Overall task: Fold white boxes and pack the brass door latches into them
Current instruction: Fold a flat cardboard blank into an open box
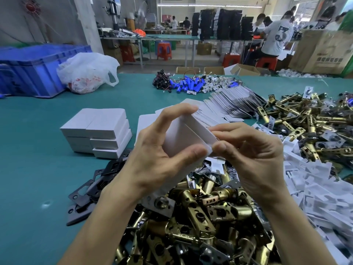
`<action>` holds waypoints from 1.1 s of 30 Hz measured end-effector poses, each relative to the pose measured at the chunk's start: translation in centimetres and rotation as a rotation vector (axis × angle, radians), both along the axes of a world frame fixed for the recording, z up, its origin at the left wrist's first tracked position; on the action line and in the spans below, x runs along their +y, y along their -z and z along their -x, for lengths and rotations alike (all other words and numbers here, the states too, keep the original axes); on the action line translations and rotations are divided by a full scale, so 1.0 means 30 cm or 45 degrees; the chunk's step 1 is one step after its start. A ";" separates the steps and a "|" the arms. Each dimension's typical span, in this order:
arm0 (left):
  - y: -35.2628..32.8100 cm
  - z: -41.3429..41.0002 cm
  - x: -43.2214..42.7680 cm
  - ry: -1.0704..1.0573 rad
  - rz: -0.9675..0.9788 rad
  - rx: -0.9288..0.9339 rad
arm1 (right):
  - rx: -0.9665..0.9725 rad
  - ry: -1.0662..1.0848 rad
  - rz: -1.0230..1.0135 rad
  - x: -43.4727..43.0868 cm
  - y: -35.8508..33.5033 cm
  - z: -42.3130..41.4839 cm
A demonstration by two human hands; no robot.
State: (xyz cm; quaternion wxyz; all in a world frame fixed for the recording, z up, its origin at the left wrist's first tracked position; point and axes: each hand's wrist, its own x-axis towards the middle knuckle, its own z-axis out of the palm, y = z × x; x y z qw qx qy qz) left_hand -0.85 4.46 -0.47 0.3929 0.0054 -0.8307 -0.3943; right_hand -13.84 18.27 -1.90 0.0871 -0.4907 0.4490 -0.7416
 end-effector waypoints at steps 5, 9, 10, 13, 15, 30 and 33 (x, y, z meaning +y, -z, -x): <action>0.009 -0.002 0.001 0.001 0.077 -0.110 | 0.308 0.131 0.008 -0.020 0.007 -0.007; 0.015 -0.001 0.004 -0.069 0.101 -0.106 | 0.383 0.166 -0.013 -0.020 0.005 -0.006; 0.016 0.000 0.005 -0.076 0.104 -0.116 | 0.371 0.164 -0.008 -0.022 0.005 -0.010; 0.018 0.001 0.007 -0.109 0.122 -0.164 | 0.224 0.083 0.052 -0.030 0.007 -0.032; 0.013 0.001 0.009 -0.138 0.177 -0.184 | 0.120 0.017 0.107 -0.036 0.006 -0.042; 0.024 0.010 0.016 -0.184 0.151 -0.048 | 0.311 0.136 -0.114 -0.010 -0.014 -0.049; 0.026 0.013 0.015 -0.191 0.164 -0.008 | 0.327 0.182 -0.149 -0.026 -0.011 -0.064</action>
